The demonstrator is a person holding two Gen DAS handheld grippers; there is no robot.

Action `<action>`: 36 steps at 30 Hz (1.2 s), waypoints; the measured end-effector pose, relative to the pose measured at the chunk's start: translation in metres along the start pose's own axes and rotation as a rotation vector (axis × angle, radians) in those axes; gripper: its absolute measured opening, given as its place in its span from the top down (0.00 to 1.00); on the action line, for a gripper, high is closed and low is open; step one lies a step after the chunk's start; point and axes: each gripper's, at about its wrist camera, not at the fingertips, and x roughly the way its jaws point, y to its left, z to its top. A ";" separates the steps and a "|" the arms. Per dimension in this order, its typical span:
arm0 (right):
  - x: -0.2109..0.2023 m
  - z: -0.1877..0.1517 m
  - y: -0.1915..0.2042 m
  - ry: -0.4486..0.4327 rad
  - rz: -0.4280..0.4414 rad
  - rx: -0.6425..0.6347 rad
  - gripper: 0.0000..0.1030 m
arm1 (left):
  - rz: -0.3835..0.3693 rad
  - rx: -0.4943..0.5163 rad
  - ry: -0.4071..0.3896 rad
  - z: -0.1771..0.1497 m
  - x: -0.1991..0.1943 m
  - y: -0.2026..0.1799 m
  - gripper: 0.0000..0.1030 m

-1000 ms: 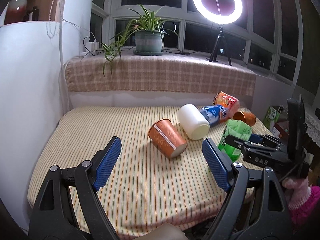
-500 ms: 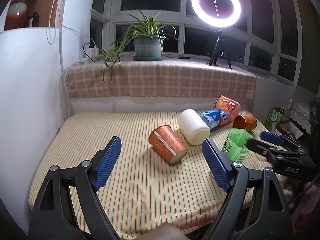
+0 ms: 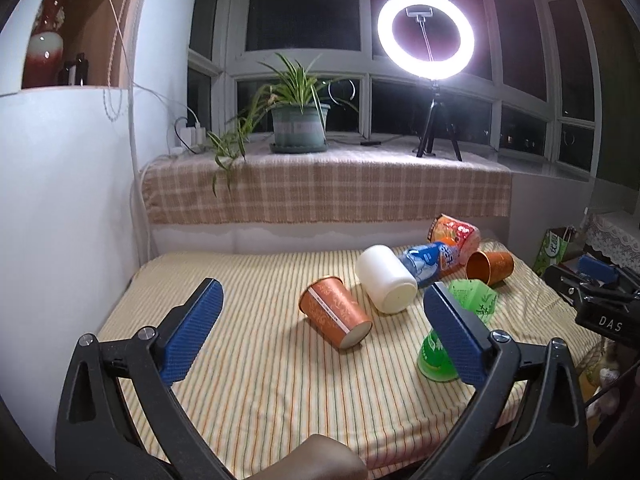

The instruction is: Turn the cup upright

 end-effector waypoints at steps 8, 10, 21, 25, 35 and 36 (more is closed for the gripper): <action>-0.013 0.009 0.000 -0.047 -0.035 0.000 0.19 | 0.034 0.017 -0.044 0.003 -0.017 -0.001 0.00; -0.015 0.010 0.000 -0.056 -0.040 0.003 0.19 | 0.036 0.020 -0.048 0.003 -0.020 -0.002 0.00; -0.023 0.012 0.002 -0.088 -0.054 -0.004 0.18 | 0.045 0.020 -0.050 0.003 -0.024 0.000 0.00; -0.023 0.012 0.002 -0.088 -0.053 -0.003 0.18 | 0.048 0.019 -0.051 0.003 -0.025 0.000 0.00; -0.021 0.011 0.001 -0.084 -0.055 0.000 0.18 | 0.056 0.019 -0.036 0.002 -0.020 0.005 0.00; -0.021 0.011 0.001 -0.083 -0.056 0.002 0.18 | 0.057 0.020 -0.034 0.003 -0.019 0.004 0.00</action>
